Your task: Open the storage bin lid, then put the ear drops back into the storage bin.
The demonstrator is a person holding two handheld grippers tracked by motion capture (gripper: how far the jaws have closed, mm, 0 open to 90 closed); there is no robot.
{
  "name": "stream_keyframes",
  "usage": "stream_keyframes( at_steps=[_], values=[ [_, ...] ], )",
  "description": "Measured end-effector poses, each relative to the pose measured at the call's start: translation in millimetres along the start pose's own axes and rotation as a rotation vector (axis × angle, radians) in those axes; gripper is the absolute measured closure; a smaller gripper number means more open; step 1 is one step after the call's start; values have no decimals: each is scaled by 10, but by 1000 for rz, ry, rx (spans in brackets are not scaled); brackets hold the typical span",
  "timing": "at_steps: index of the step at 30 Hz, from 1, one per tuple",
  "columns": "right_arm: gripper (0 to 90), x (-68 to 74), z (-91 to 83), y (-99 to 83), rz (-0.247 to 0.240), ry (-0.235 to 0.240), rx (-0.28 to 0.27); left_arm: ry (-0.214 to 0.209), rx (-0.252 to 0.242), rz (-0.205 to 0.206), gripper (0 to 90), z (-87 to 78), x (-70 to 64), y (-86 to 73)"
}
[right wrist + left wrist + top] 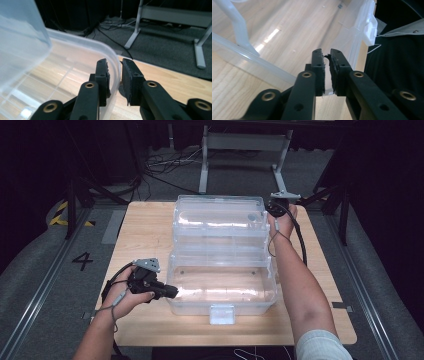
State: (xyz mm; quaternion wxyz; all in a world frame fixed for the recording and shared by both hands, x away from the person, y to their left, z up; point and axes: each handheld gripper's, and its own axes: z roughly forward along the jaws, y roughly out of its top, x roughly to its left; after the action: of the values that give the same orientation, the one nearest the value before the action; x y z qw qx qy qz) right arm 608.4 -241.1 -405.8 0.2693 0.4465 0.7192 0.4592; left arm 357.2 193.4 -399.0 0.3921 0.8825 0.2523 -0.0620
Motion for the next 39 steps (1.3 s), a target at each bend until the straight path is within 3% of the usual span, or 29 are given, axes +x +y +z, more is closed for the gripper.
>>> stream_keyframes(
  at_steps=[10, 12, 16, 17, 24, 25, 34, 39],
  values=[
    [644, -40, -418, 146, -9, 17, -73, 10, -68, -1, 730, -207, 0, 62],
    [630, -32, -532, 170, -27, 30, -82, 43, -101, -17, 676, -291, 13, 61],
    [619, -20, -730, 194, -47, 52, -87, 72, -121, -33, 620, -346, 36, 41],
    [614, -6, -867, 198, -65, 62, -90, 82, -128, -39, 586, -364, 49, 31],
    [593, -5, -1157, 174, -58, 107, -86, 170, -183, -80, 467, -461, 110, -24],
    [586, -6, -1252, 162, -58, 118, -92, 199, -198, -83, 442, -477, 125, -41],
    [578, 31, -1605, 117, -90, 178, -40, 285, -213, -133, 357, -546, 194, -103],
    [575, 52, -1753, 106, -98, 205, -3, 303, -208, -155, 333, -562, 218, -126]
  ],
)
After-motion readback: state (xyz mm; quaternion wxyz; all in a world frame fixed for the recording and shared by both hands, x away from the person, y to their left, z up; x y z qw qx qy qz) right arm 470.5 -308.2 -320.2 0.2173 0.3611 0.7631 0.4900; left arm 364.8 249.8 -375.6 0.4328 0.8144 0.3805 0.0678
